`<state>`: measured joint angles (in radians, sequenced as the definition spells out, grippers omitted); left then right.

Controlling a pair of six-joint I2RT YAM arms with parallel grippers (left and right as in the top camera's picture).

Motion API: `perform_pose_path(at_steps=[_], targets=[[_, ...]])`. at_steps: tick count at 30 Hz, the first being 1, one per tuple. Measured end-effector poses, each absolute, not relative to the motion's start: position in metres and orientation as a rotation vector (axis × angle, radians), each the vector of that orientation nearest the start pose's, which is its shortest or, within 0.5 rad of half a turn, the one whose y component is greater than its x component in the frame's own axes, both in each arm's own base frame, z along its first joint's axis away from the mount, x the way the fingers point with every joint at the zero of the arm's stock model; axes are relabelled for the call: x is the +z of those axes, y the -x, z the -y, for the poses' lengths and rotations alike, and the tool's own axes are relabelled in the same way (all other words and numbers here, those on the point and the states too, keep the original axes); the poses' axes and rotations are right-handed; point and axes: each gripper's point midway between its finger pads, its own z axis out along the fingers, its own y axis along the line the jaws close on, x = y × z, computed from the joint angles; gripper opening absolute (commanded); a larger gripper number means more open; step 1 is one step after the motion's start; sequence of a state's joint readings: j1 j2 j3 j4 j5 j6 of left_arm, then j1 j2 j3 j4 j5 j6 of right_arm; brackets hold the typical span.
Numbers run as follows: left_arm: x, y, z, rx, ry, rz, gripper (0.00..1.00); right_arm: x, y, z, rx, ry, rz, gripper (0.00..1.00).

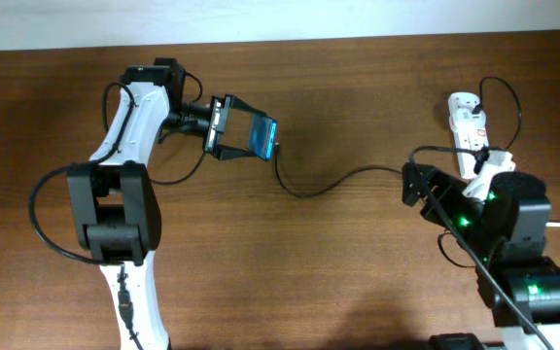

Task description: Plug charger to phone and switch on socket

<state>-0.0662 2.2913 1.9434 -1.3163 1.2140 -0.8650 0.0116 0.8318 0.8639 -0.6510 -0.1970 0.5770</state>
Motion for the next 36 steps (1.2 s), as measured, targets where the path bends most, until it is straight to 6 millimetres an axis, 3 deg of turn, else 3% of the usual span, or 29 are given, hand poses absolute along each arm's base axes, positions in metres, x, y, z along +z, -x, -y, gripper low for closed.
perform_pose_path(at_steps=[1,2,9,11,16,25,31,36], targets=[[0.147,-0.42,0.187,1.285,-0.928,2.012,0.0,0.23,-0.284,-0.041,0.568,-0.508,-2.195,0.91],[0.139,-0.42,0.184,1.235,-0.951,2.054,0.0,0.221,-0.288,-0.047,0.599,-0.506,-2.237,1.0],[0.096,-0.417,0.158,0.916,-1.096,2.259,0.0,0.165,-0.315,-0.089,0.86,-0.423,-2.454,0.98],[0.09,-0.417,0.154,0.835,-1.119,2.318,0.0,0.161,-0.325,-0.107,0.912,-0.347,-2.449,0.98],[0.115,-0.427,0.168,0.681,-1.085,2.549,0.0,0.169,-0.335,-0.16,1.03,-0.186,-2.401,0.99],[0.118,-0.414,0.187,0.607,-1.091,2.545,0.0,0.172,-0.344,-0.2,0.967,-0.317,-2.341,0.87],[0.12,-0.406,0.207,0.614,-1.045,2.535,0.0,0.149,-0.355,-0.228,1.012,-0.387,-2.356,0.72],[0.12,-0.398,0.223,0.612,-0.994,2.549,0.0,0.136,-0.363,-0.235,1.026,-0.408,-2.358,0.64]])
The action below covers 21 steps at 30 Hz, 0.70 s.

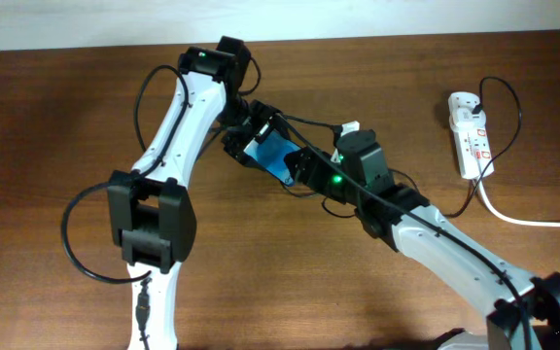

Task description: Plug charger to phone and switch on socket

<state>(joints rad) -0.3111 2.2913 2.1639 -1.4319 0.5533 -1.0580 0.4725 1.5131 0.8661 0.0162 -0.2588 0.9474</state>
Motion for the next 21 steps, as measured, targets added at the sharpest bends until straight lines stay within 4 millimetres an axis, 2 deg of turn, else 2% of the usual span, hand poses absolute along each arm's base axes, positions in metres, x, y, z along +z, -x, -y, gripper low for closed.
perform_pose_path(at_steps=[4,9,13,19,21], targets=[[0.12,-0.397,0.227,-0.759,1.22,-3.17,0.0,0.134,-0.365,-0.249,1.054,-0.381,-2.34,0.61],[0.12,-0.397,0.227,-0.758,1.22,-3.17,0.0,0.134,-0.372,-0.247,1.022,-0.402,-2.31,0.49],[0.12,-0.397,0.227,-0.758,1.221,-3.17,0.0,0.134,-0.373,-0.248,1.022,-0.403,-2.305,0.49],[0.12,-0.397,0.227,-0.758,1.22,-3.17,0.0,0.124,-0.373,-0.251,1.025,-0.421,-2.322,0.47],[0.12,-0.397,0.227,-0.757,1.22,-3.17,0.0,0.126,-0.373,-0.253,1.035,-0.42,-2.314,0.36]])
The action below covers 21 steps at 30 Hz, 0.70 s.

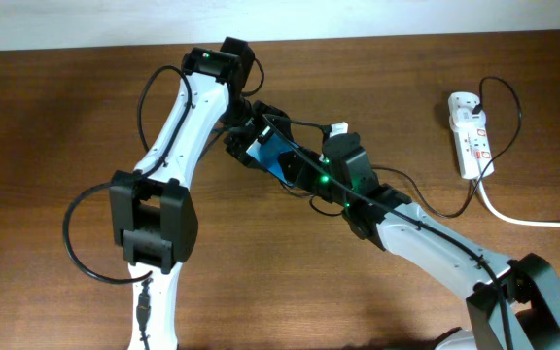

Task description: Plug charger to phone and switch on socket

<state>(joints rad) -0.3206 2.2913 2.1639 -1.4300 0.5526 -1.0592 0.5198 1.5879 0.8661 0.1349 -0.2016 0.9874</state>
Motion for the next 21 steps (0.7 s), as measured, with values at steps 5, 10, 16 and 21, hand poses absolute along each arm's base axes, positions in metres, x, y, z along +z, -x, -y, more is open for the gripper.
perform_pose_path(at_steps=[5,10,16,21], targets=[[0.12,-0.397,0.227,-0.758,1.22,-3.171,0.0,0.128,-0.375,-0.254,1.042,-0.422,-2.302,0.15],[0.121,-0.397,0.228,-0.781,1.213,-3.171,0.0,0.13,-0.377,-0.254,1.07,-0.495,-2.292,0.04],[0.124,-0.399,0.23,-0.806,1.213,-3.164,0.07,0.119,-0.371,-0.257,1.045,-0.434,-2.338,0.04],[0.127,-0.401,0.226,-0.819,1.23,-3.158,0.05,0.119,-0.377,-0.249,1.041,-0.444,-2.33,0.04]])
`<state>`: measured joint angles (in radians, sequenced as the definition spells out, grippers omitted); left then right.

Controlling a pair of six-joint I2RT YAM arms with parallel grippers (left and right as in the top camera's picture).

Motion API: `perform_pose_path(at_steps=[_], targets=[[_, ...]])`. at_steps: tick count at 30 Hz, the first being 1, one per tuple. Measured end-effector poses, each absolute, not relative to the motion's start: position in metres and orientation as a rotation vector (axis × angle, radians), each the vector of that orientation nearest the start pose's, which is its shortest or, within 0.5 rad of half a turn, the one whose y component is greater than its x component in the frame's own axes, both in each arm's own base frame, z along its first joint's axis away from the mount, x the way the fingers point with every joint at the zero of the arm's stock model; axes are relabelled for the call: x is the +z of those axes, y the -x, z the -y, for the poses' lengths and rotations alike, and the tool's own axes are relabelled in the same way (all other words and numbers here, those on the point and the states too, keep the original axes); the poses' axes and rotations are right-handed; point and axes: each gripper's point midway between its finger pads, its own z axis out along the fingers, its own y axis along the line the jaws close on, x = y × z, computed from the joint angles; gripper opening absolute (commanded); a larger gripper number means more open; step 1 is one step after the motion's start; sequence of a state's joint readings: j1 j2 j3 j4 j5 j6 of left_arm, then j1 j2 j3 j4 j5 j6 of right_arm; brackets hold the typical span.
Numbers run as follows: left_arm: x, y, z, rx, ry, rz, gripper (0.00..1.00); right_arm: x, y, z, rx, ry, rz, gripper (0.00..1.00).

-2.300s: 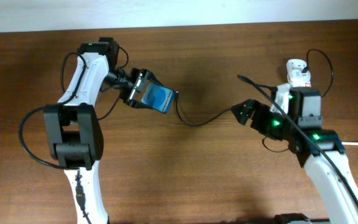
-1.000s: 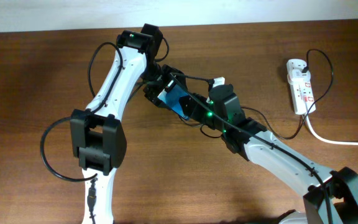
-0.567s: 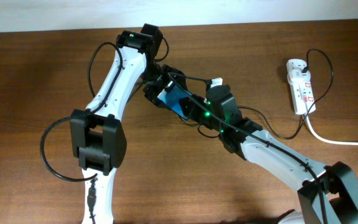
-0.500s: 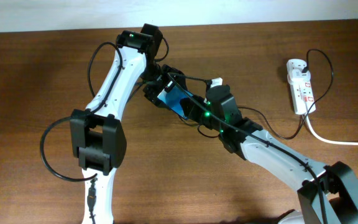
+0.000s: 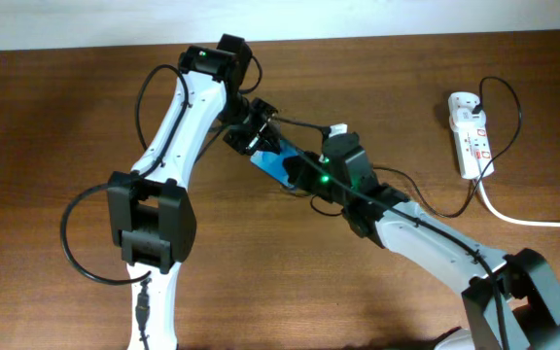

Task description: Plug charger to phone and switch on socket

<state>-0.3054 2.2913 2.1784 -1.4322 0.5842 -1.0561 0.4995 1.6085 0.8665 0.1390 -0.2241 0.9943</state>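
Note:
The blue-screened phone is held off the table in the middle, tilted, with my left gripper shut on its upper-left end. My right gripper reaches in from the lower right and meets the phone's lower-right end. Its fingers are hidden under its own wrist, so whether it holds the charger plug cannot be told. The black charger cable runs from under the right arm to the white socket strip at the far right. The strip's switch is too small to read.
A thick white mains lead leaves the strip toward the right edge. The left arm's base stands at the lower left. The right arm's forearm lies diagonally across the table's right half. The table's far edge meets a white wall.
The phone sits slightly lower and to the right, and my left gripper has turned a little with it. My right gripper is still at the phone's lower-right end.
At first my left gripper held the phone at the upper left, the cable trailing toward it, while my right gripper was near the socket strip. Then the left arm had brought the phone to the middle and the right gripper was at its end. Both have stayed there.

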Motion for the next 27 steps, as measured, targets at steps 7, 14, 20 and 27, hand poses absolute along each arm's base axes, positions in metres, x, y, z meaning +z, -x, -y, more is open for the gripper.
perform_pose_path(at_steps=[7,14,20,27], targets=[[0.144,-0.432,0.234,-1.157,0.738,-3.069,0.09,0.117,-0.392,-0.211,0.992,-0.51,-2.325,0.04],[0.187,-0.445,0.269,-1.596,0.08,-2.798,0.23,0.197,-0.395,-0.162,1.001,-0.525,-2.123,0.04],[0.223,-0.456,0.267,-1.841,-0.135,-2.549,0.47,0.226,-0.397,-0.146,1.043,-0.585,-2.026,0.04],[0.247,-0.462,0.251,-1.979,-0.228,-2.381,0.49,0.257,-0.423,-0.131,1.271,-0.937,-1.762,0.04]])
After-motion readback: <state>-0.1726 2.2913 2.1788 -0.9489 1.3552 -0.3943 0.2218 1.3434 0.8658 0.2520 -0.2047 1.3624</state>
